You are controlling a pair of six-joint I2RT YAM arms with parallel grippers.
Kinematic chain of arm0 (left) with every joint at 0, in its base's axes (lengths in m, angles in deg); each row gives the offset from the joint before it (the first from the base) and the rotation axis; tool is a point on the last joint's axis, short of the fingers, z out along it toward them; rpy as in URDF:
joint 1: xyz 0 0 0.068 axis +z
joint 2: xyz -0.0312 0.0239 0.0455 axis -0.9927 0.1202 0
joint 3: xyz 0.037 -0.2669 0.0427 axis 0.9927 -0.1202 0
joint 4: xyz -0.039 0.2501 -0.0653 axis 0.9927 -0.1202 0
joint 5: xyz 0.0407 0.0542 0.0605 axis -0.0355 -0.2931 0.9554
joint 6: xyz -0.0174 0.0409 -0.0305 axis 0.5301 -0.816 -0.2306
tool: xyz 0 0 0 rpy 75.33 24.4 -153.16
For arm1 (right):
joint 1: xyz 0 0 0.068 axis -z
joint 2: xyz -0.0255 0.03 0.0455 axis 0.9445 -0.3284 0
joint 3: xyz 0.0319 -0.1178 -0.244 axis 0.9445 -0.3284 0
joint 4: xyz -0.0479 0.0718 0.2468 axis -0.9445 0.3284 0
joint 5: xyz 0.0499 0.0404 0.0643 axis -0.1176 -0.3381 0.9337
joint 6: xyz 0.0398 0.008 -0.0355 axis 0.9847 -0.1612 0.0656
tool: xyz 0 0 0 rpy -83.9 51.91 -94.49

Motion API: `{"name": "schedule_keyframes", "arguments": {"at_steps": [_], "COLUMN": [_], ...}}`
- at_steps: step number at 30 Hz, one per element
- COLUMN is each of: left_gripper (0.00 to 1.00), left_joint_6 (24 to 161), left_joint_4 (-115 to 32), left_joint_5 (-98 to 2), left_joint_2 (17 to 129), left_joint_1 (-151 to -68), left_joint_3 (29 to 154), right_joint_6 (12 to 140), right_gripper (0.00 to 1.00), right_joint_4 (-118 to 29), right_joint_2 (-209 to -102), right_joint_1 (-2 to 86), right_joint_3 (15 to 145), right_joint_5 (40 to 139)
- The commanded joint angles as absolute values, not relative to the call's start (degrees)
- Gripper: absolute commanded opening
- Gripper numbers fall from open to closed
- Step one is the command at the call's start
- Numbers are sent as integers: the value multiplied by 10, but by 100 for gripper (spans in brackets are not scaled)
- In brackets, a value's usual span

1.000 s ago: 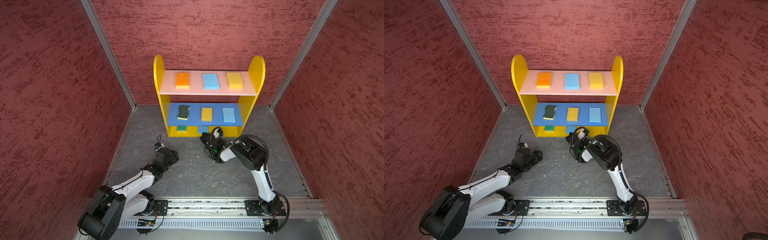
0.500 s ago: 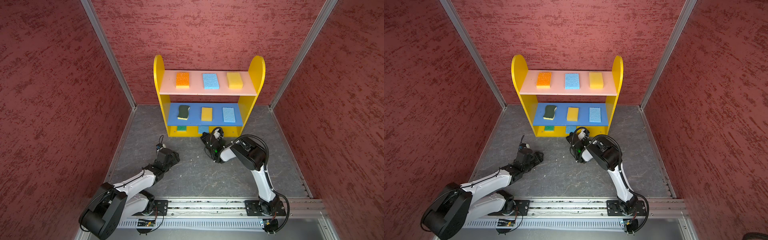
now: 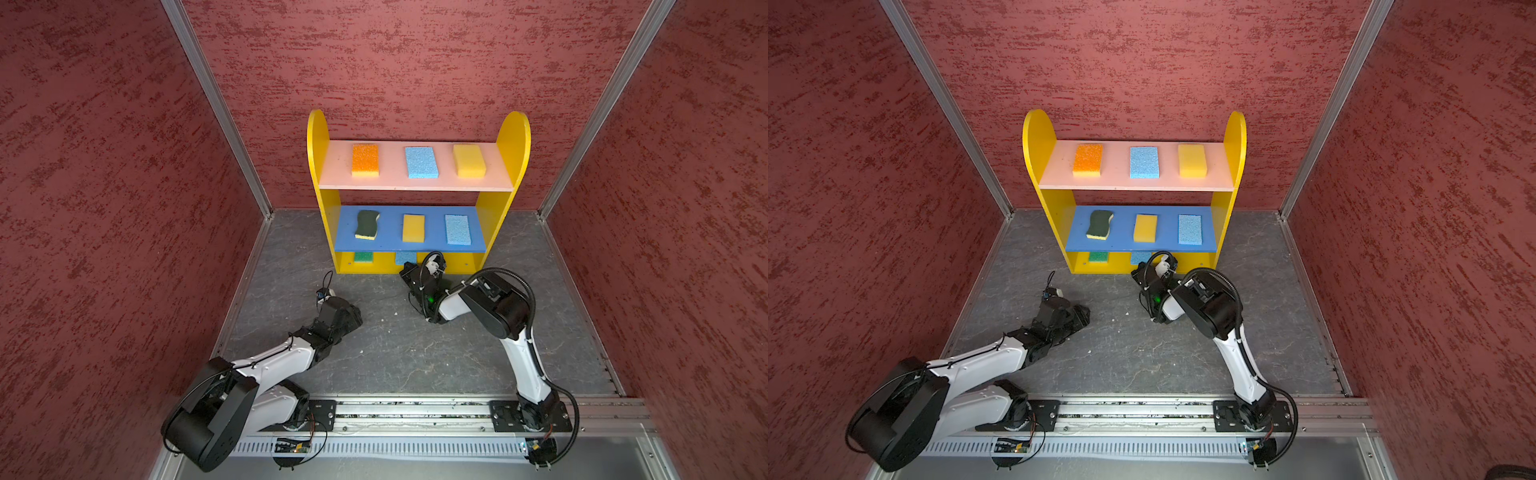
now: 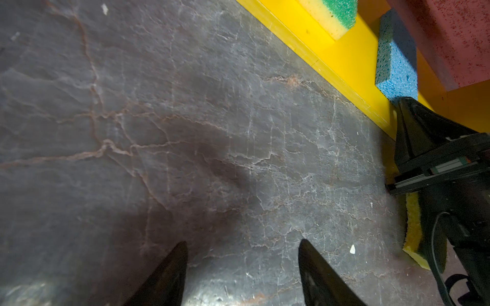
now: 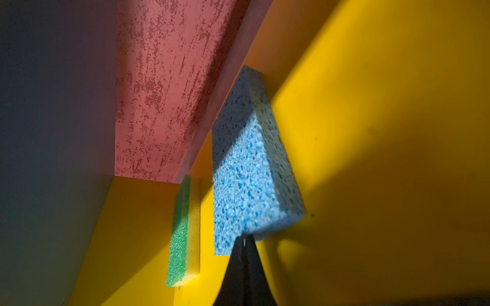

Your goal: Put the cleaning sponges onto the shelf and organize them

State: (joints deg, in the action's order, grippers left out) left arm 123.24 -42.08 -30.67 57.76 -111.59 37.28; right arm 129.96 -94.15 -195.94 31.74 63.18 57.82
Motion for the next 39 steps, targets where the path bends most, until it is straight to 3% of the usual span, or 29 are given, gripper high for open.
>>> {"name": "schedule_keyframes", "arguments": {"at_steps": [1,26,39], "left_gripper": [67,67,67], "left_joint_6": [1236,1223,1216], "left_joint_4": [-430,-493,-590], "left_joint_5": [-294,-265,-229], "left_joint_2": [578,541,482], "left_joint_1": [-1121,-1138,-1169], "left_joint_3": [390,411,440], "right_joint_6": [1300,1233,1156], "right_gripper": [0,1,23], "right_joint_4": [-924,-904,-807], "right_joint_2": [-1981,-1874,-1751], "right_joint_1": [326,309,254], "right_joint_3": [620,572,533], "right_joint_5": [583,631,620]}}
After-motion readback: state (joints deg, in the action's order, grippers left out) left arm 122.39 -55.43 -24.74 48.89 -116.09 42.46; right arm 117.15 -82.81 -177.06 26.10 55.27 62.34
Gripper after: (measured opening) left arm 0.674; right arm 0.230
